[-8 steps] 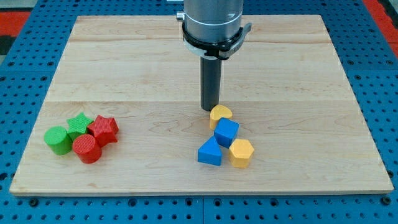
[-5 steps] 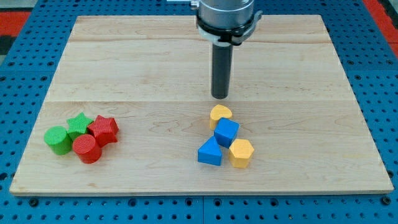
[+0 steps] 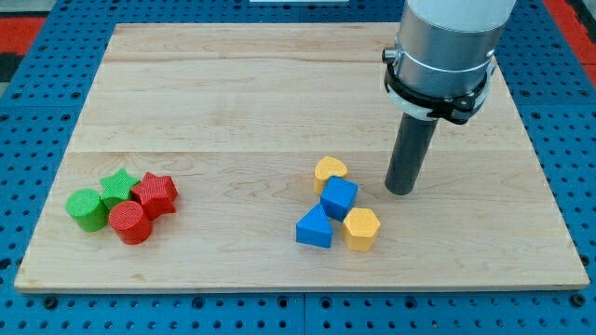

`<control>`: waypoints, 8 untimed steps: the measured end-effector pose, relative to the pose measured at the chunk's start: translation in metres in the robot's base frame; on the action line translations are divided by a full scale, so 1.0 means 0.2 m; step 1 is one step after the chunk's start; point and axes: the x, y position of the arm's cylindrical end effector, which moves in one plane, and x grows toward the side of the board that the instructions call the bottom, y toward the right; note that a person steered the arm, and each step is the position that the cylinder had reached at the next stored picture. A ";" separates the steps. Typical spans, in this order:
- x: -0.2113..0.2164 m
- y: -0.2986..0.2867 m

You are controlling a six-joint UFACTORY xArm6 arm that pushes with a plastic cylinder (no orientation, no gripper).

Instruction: Push the yellow heart towards the center left

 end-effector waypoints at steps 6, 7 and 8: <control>-0.56 -0.49; -0.43 -0.51; -0.37 -0.70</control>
